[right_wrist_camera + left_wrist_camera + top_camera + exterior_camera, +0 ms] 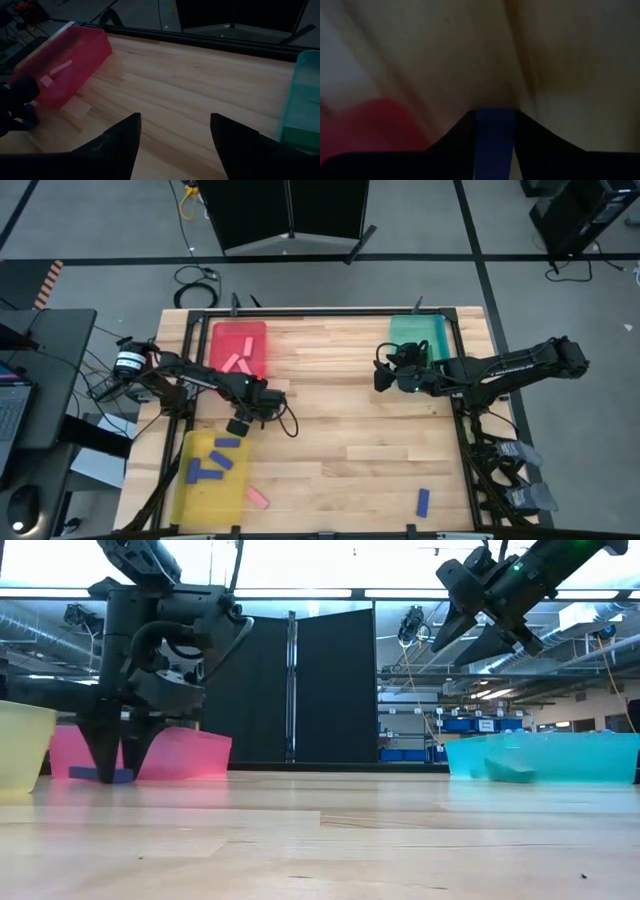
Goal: Sort blocks
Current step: Put the blue block into the yellow bin, then put the pink block into the red bin
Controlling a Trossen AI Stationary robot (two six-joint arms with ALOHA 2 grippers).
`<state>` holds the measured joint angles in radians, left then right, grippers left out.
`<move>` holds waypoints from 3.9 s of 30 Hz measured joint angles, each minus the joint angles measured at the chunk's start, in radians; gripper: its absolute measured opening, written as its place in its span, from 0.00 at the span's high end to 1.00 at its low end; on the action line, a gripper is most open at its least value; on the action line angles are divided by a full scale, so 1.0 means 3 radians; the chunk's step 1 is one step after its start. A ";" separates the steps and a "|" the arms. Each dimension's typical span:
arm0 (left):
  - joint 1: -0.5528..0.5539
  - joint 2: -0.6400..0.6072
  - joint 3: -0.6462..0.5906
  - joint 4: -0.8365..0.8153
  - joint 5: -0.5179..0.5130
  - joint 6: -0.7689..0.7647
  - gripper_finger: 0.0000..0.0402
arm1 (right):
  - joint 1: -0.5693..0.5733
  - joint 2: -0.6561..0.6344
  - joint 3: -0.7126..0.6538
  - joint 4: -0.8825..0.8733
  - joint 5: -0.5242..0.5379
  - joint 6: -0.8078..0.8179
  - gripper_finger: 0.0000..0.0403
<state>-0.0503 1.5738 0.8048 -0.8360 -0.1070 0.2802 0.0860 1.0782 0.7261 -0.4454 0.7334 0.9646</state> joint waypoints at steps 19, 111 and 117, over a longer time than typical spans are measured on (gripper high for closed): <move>-0.0561 -0.0199 0.1100 -0.0509 -0.0247 -0.0367 0.74 | 0.0131 0.0000 0.0000 0.0002 -0.0003 0.0001 0.38; -0.3185 -0.1125 0.1031 0.0111 -0.3584 -0.3830 0.09 | 0.1555 0.5510 0.5295 0.0768 -0.0717 -0.1405 0.22; -0.3184 -0.1125 0.1031 0.0107 -0.3595 -0.3829 0.09 | 0.1548 0.5512 0.5296 0.0780 -0.0601 -0.1472 0.22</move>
<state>-1.0054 1.2362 1.1141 -0.8040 -1.1854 -0.8684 0.5503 2.7319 2.3150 -0.2113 0.5531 0.5231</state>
